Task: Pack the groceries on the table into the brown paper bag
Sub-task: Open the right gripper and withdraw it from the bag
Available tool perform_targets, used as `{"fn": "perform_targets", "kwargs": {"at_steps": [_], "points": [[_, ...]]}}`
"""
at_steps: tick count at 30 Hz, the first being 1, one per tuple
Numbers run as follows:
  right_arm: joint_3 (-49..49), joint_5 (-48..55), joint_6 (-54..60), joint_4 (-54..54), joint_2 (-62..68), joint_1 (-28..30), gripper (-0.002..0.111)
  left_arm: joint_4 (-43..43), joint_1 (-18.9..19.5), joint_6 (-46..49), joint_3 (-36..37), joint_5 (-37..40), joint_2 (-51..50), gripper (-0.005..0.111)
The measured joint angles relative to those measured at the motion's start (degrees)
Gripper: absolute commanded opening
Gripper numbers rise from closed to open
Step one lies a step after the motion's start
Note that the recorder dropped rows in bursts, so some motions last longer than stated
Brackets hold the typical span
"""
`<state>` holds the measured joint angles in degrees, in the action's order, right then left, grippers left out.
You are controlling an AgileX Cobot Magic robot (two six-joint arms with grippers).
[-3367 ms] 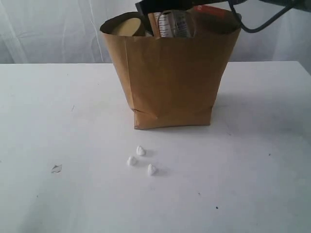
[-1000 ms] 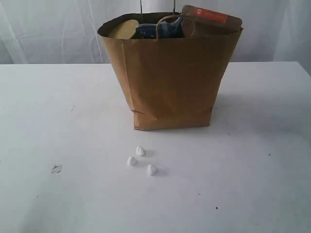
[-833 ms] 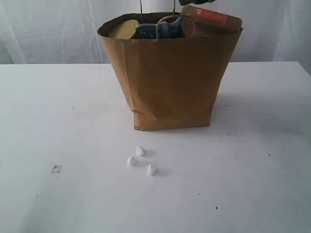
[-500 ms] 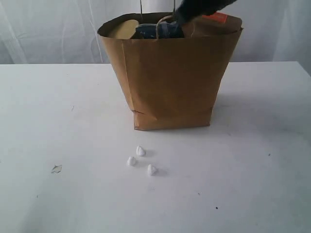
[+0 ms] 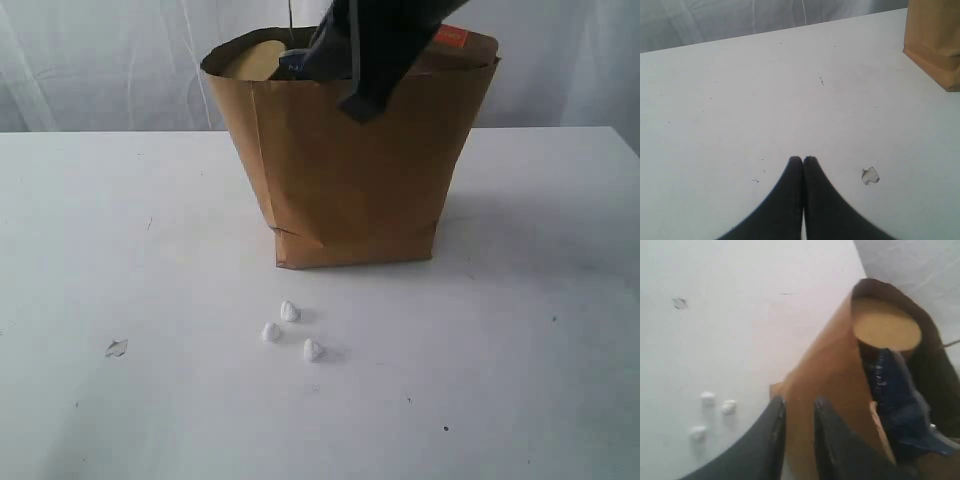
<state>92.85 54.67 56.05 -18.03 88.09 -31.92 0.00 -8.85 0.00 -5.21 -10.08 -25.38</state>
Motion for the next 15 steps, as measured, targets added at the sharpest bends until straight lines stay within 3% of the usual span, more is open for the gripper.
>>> {"fn": "perform_targets", "kwargs": {"at_steps": [5, 15], "points": [[0.0, 6.0, -0.7, -7.2, 0.0, 0.0, 0.019, 0.0, 0.0, 0.0, 0.0, 0.0, 0.0, 0.000], [-2.3, 14.7, -18.5, -10.2, 0.1, 0.0, 0.019, 0.0, 0.0, 0.0, 0.0, 0.0, 0.0, 0.000]]}}
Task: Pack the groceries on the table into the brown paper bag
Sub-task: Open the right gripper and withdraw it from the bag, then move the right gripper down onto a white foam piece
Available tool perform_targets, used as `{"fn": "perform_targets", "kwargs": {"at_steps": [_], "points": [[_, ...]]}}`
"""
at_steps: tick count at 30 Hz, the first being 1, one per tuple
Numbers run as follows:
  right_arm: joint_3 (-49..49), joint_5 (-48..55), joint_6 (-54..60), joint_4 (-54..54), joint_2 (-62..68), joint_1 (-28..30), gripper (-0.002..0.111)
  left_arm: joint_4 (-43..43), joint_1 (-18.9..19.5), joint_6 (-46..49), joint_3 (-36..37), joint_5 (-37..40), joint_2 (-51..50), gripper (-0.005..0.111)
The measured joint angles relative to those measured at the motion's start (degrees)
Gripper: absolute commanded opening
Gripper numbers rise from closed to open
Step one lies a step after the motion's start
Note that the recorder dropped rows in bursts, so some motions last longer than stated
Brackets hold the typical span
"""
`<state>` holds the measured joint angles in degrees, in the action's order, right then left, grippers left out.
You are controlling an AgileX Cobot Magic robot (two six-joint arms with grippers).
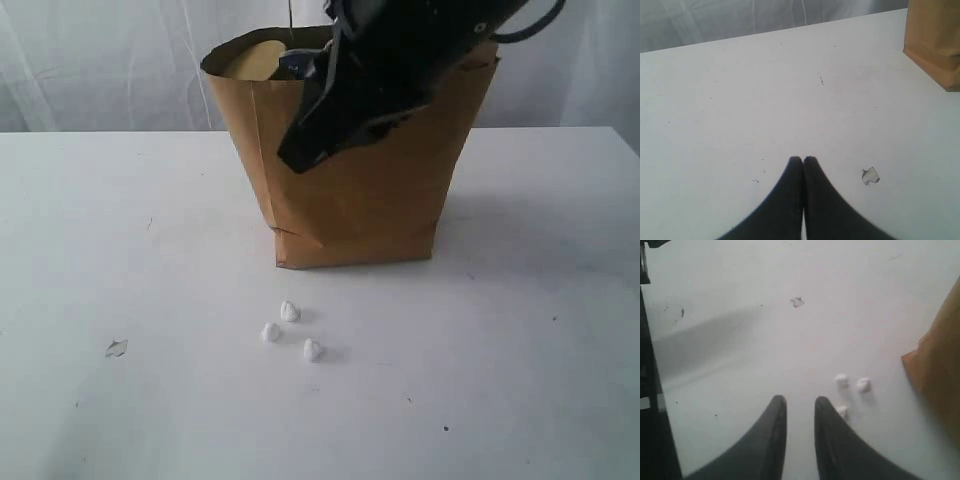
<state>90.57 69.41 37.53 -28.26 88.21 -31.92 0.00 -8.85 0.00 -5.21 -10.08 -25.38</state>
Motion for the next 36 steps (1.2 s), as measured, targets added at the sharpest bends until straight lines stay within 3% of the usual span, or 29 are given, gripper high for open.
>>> {"fn": "perform_targets", "kwargs": {"at_steps": [8, 17, 28, 31, 36], "points": [[-10.4, 0.2, -5.5, 0.2, 3.9, 0.0, 0.002, 0.0, 0.0, 0.0, 0.0, 0.0, 0.0, 0.000], [-13.2, -3.4, -15.0, 7.8, 6.7, 0.0, 0.001, 0.0, 0.0, 0.0, 0.0, 0.0, 0.0, 0.000], [-13.8, -9.3, -14.0, 13.3, 10.8, 0.0, 0.001, 0.0, 0.0, 0.0, 0.0, -0.3, 0.0, 0.000], [-13.8, -10.1, -11.4, 12.7, 13.1, 0.0, 0.006, 0.0, 0.0, 0.0, 0.0, -0.3, 0.0, 0.000], [-13.8, -10.1, -7.1, 10.2, 17.0, 0.0, 0.026, 0.0, 0.0, 0.0, 0.0, -0.5, 0.0, 0.000]]}}
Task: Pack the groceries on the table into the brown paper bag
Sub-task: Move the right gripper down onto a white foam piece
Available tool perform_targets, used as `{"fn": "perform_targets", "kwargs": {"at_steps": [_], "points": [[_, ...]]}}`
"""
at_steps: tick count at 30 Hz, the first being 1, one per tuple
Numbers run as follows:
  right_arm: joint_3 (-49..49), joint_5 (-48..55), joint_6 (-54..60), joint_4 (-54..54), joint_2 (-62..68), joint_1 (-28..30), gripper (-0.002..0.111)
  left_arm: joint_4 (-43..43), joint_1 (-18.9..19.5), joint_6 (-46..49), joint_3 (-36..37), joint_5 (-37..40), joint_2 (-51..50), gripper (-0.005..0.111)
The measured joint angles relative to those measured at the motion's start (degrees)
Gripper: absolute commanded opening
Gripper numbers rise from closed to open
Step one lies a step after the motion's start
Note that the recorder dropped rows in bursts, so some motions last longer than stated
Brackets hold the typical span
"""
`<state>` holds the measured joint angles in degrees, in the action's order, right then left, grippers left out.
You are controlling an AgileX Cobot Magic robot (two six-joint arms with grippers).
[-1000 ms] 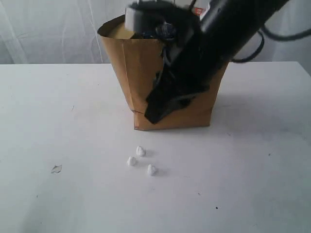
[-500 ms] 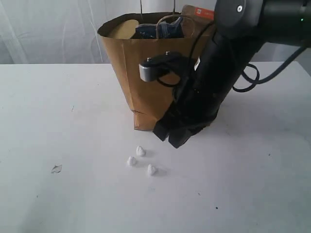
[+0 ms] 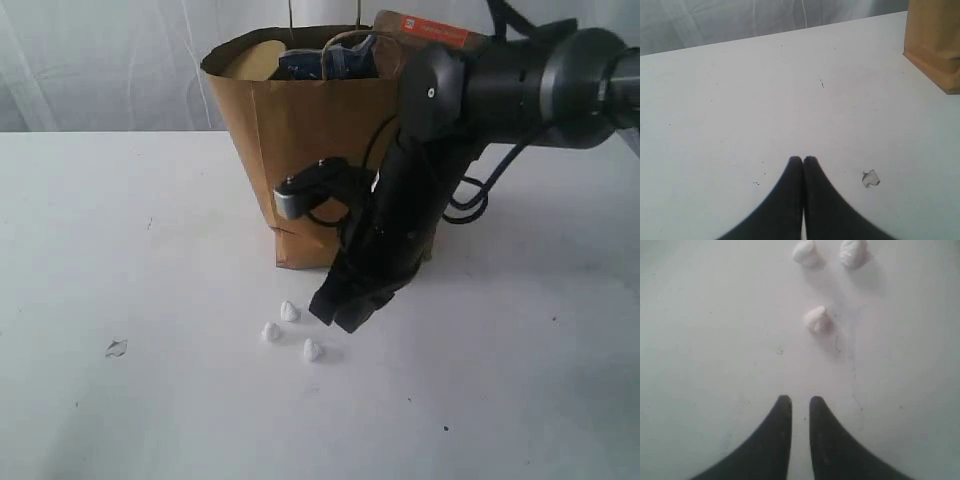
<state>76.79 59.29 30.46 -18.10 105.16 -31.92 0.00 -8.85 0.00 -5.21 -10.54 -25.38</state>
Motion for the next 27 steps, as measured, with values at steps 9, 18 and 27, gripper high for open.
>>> {"fn": "perform_targets", "kwargs": {"at_steps": [9, 18, 27], "points": [[0.0, -3.1, 2.0, -1.6, 4.5, 0.0, 0.043, 0.0, 0.0, 0.0, 0.0, -0.1, 0.0, 0.000], [0.0, -12.5, 7.6, -6.5, 10.0, -2.8, 0.042, 0.0, 0.0, 0.0, 0.0, -0.2, 0.0, 0.000], [0.0, -17.5, 7.6, -2.9, 11.4, -3.5, 0.034, 0.0, 0.0, 0.0, 0.0, -0.3, 0.0, 0.000]]}}
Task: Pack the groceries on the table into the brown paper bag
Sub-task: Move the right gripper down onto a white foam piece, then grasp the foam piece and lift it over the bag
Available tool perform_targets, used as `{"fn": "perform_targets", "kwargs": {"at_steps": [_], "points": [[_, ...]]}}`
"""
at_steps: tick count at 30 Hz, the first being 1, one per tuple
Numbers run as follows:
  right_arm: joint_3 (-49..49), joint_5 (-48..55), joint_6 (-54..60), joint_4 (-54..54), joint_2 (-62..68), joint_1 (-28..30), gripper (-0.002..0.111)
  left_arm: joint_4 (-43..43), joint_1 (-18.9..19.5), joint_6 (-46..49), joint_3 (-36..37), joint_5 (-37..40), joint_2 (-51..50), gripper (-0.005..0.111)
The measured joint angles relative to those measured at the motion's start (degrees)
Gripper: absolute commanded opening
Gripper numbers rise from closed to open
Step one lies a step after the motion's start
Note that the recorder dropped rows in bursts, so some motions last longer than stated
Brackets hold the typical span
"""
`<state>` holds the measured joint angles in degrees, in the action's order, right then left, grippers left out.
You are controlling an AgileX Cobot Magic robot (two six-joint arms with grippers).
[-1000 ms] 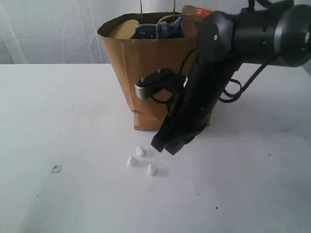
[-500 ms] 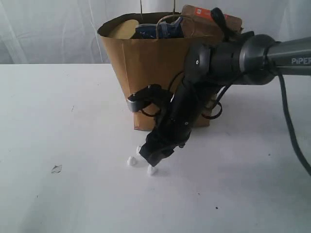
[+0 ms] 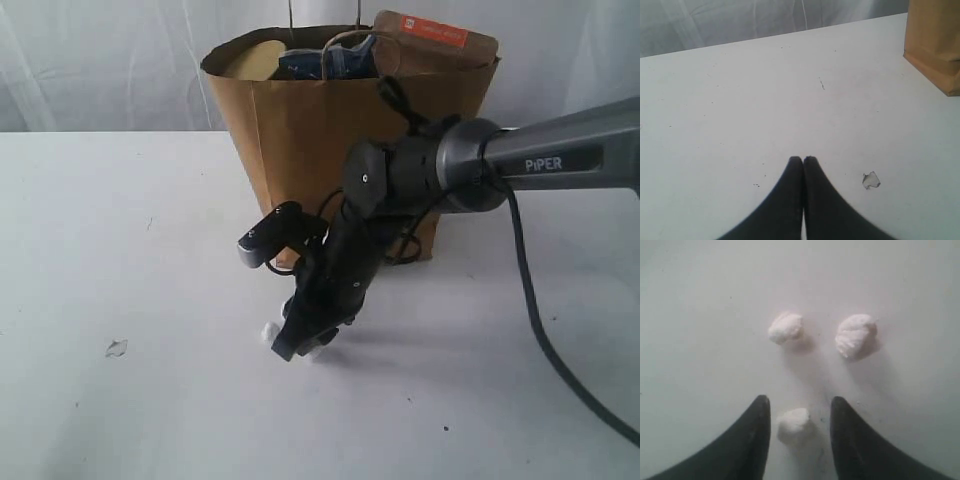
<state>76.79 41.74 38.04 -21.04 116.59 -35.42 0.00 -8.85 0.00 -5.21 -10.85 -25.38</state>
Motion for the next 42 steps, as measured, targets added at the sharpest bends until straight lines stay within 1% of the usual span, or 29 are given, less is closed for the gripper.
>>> {"fn": "perform_targets", "kwargs": {"at_steps": [7, 13, 16, 22, 27, 34, 42], "points": [[0.0, 0.0, 0.0, 0.5, 0.0, 0.0, 0.025, 0.0, 0.0, 0.0, 0.0, 0.0, 0.0, 0.000], [0.0, 1.3, 0.0, 0.5, 0.1, 0.0, 0.011, 0.0, 0.0, 0.0, 0.0, 0.0, 0.0, 0.000], [0.0, 2.6, 0.0, 0.5, 0.1, 0.0, 0.007, 0.0, 0.0, 0.0, 0.0, 0.0, 0.0, 0.000], [0.0, 5.4, -0.9, 0.4, 0.1, 0.0, 0.002, 0.0, 0.0, 0.0, 0.0, 0.0, 0.0, 0.000], [0.2, 10.4, -2.1, 0.0, -2.2, 0.0, 0.000, 0.0, 0.0, 0.0, 0.0, 0.0, 0.0, 0.000], [1.2, 15.0, -2.1, -5.4, -10.0, -0.1, 0.000, 0.0, 0.0, 0.0, 0.0, 0.0, 0.0, 0.000], [1.3, 16.4, -1.6, -11.7, -20.5, -0.1, 0.000, 0.0, 0.0, 0.0, 0.0, 0.0, 0.0, 0.000]]}}
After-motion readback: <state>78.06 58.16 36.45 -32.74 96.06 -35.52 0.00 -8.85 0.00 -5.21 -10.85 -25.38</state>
